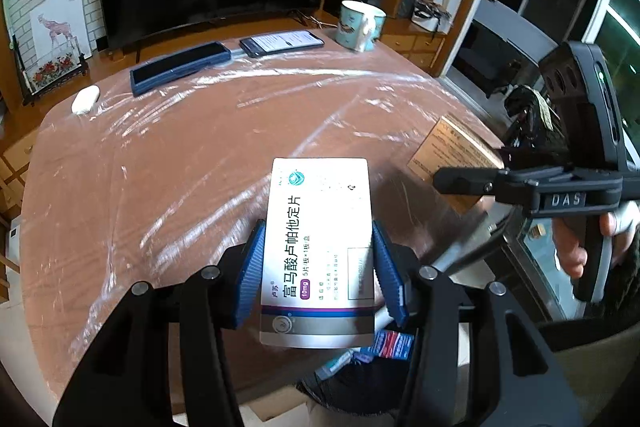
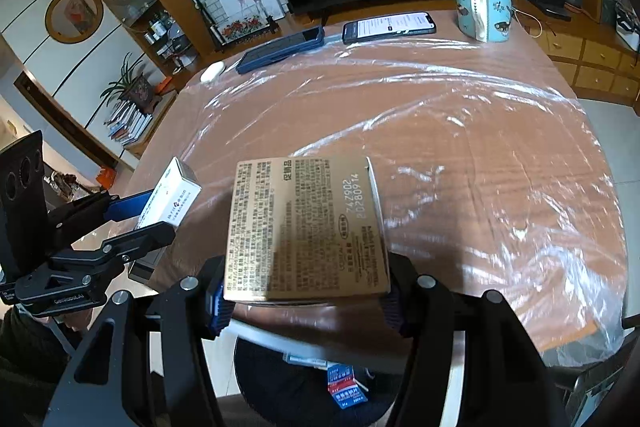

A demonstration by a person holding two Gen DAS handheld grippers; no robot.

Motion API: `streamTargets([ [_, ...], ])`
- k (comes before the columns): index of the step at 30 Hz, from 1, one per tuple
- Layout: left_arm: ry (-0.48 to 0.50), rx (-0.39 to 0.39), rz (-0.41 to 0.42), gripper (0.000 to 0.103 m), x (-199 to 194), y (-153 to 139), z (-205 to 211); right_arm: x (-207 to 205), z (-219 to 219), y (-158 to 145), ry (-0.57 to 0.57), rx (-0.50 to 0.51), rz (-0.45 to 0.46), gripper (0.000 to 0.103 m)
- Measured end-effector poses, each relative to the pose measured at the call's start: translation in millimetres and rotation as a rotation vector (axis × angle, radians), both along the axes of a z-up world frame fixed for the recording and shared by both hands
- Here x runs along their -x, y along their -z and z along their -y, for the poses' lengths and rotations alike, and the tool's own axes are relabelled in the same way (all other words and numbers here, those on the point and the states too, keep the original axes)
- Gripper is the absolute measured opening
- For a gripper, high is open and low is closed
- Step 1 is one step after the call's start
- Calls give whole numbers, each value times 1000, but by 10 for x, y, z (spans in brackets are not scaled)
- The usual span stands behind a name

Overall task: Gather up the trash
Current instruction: 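Carry the white medicine box and brown cardboard box down over the black trash bin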

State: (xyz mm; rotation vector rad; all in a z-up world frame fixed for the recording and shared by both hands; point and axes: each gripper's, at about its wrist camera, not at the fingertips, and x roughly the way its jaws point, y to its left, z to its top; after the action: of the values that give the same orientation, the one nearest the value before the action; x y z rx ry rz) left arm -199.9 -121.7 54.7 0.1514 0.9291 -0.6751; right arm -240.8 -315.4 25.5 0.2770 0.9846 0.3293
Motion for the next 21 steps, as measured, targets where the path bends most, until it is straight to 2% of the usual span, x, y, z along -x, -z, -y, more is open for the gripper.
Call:
streamTargets([
  [21,164,-79,-66,52,649,255,166,692,-12,234,-125,28,-93,57],
])
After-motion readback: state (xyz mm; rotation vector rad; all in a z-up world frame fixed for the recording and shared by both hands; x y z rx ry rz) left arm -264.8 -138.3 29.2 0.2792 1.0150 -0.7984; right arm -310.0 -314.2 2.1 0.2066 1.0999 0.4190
